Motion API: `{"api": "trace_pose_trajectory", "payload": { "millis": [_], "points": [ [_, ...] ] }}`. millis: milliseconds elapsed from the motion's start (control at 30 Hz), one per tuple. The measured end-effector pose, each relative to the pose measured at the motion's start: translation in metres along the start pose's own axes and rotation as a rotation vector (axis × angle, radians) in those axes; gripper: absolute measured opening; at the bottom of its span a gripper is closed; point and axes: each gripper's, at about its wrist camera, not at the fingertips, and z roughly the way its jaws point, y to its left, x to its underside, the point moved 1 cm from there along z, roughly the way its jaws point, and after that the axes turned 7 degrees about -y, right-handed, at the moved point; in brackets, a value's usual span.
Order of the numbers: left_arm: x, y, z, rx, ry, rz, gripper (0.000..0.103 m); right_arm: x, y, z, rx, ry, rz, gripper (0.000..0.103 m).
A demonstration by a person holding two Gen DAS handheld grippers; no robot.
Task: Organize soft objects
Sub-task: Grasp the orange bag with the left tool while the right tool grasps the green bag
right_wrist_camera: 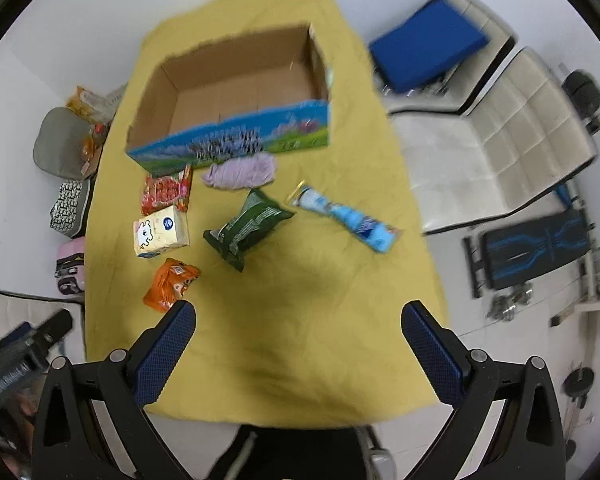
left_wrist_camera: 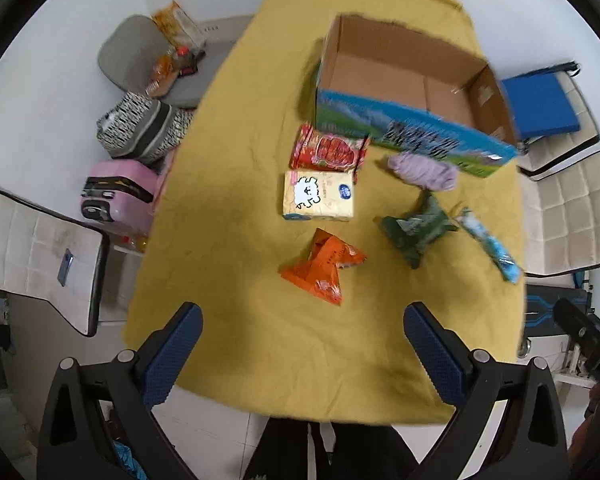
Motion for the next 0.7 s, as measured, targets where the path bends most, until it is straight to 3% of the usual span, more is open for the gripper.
{"api": "trace_pose_trajectory", "payload": {
  "millis": [233, 500, 600, 700],
  "points": [
    [-0.005, -0.014, 0.110, 0.013, 0.155, 0.028, 0.103, -0.028, 0.016, 0.138, -0.054, 0.164, 0.063, 0.103],
    [-0.007, -0.021, 0.202, 0.025, 0.295, 0.046, 0.090, -0.037, 0.042, 0.233, -0.103, 0.292, 0.181, 0.102],
    [-0.002, -0.024, 0.218, 0.057, 0.317, 0.044, 0.089, -0.040, 0.050, 0.252, -0.112, 0.320, 0.208, 0.095],
    [0.002, -0.029, 0.221, 0.064, 0.317, 0.057, 0.088, -0.042, 0.058, 0.271, -0.104, 0.354, 0.221, 0.074]
  ]
}}
